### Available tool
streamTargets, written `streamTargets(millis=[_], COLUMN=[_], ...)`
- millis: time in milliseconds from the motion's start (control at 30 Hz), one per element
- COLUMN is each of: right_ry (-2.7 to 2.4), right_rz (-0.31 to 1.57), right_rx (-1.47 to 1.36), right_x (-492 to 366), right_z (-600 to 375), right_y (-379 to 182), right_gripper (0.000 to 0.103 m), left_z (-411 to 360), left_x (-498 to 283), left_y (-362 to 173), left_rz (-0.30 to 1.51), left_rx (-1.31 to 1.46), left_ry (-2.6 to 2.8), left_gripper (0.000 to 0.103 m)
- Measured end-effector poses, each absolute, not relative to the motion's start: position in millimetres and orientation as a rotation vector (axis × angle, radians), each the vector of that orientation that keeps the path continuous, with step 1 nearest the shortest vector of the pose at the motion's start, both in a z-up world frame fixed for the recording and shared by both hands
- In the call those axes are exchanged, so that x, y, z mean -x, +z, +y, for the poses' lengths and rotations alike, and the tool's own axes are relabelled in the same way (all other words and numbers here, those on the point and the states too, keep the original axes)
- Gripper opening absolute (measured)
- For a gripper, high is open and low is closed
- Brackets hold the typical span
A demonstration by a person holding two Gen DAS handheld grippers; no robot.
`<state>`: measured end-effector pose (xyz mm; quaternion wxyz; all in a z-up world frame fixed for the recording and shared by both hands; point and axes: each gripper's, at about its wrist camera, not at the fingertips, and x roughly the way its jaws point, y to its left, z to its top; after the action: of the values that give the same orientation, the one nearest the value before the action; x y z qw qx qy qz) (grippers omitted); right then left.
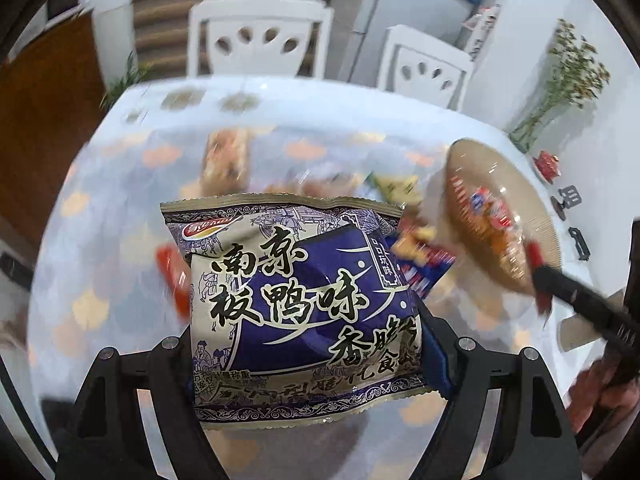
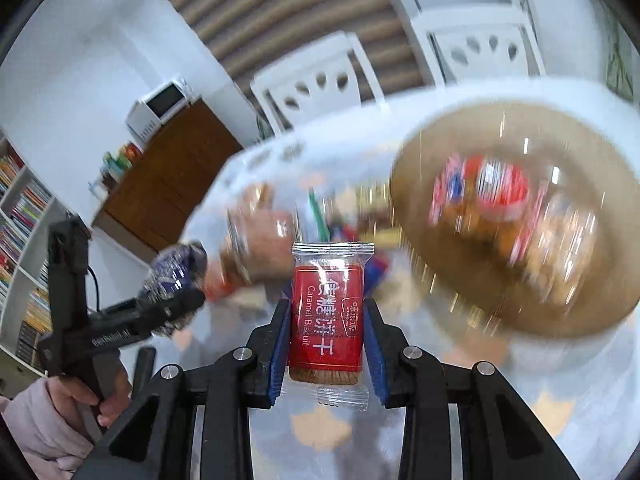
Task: Organize snacks
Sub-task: 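Grasp the red caramel biscuit pack with right tool while left lifts duck bag toward bowl, then lower both packs into the amber glass bowl and open both tools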
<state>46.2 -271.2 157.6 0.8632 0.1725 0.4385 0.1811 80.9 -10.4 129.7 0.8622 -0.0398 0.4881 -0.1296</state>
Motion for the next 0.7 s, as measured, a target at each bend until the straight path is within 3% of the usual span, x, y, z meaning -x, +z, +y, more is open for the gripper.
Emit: streamTargets(millis=[300, 600, 633, 700], right_ry=[0.36, 0.307, 0.302, 0.281], right_rz=[0.838, 0.914, 0.94, 1.007], right_rx=[-0.258, -0.241, -0.234, -0.22], right_x=[-114, -168, -175, -183], right_z=[-339, -411, -415, -422], right_y=[231, 218, 210, 193], right_gripper=[0.033, 0.035, 0.04, 0.086], left_z=[-98, -219, -227, -245], left_x=[-141, -171, -172, -176], left_y=[194, 163, 158, 144], left_rz=[0.981, 1.089, 1.103, 1.157], left_rx=[0.009, -0.037, -0.034, -0.021], left_ry=[-0.368, -0.518, -0.533, -0.569], left_gripper=[0.08, 0.083, 0.086, 0.088])
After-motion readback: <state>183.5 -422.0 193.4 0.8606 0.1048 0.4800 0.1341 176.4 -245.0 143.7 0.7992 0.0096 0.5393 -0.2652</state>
